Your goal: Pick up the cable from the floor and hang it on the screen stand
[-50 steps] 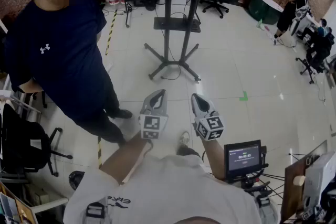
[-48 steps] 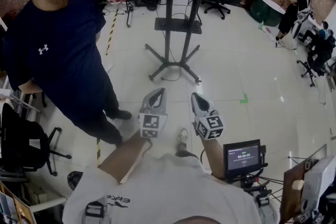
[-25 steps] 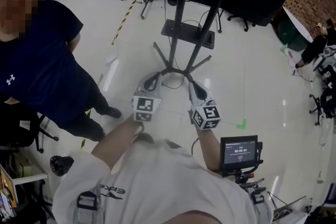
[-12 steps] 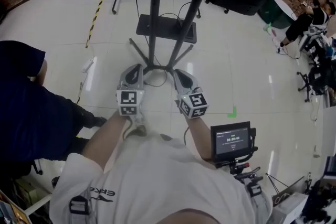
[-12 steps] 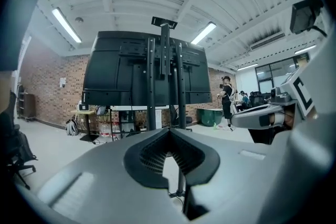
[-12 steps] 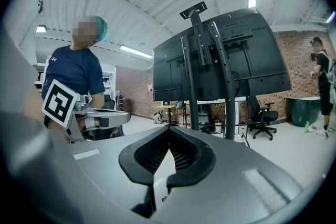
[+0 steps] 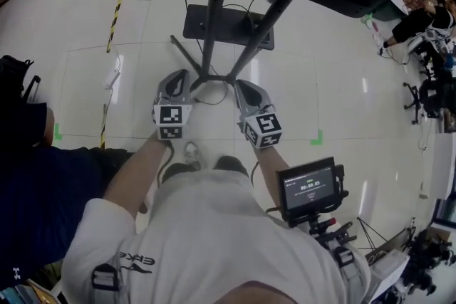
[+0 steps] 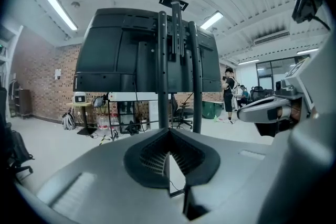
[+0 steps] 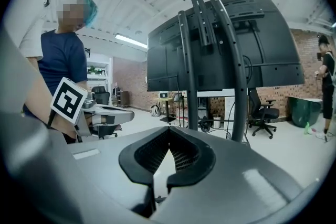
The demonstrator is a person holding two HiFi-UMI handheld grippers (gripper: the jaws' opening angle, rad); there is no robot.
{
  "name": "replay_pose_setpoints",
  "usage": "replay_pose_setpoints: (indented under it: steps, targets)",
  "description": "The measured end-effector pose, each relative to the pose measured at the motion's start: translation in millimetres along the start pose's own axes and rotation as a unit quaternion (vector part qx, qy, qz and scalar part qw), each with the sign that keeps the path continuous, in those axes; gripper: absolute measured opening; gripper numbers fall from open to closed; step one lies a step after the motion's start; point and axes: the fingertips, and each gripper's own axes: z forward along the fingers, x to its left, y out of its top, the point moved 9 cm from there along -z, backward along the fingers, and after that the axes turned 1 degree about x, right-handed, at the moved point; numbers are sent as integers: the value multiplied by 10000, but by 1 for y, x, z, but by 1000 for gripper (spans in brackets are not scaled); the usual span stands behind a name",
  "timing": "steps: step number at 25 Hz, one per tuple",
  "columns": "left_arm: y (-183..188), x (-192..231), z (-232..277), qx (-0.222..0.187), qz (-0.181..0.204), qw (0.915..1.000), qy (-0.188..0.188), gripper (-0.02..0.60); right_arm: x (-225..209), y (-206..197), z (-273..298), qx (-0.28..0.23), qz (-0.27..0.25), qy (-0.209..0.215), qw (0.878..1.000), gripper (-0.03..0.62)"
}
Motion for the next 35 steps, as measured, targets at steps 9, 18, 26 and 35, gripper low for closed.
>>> replay_pose_setpoints:
  steps: [9,18,26,35]
  targets:
    - [-38,4,61,347,-111,9987,364,3,-42,-23,48,193,12,286,9994,12]
    - [-106,10,124,560,-130,9971,508,3,-81,-84,98,359,-96,415,9984,12]
    - [-216,14,186,706,-58,9970,308,3,-100,-187,152,431,-30,405,9982,12]
    - [-338,14,242,516,-148,9984,177,3,-118,-312,205,407,-117,411,9983,12]
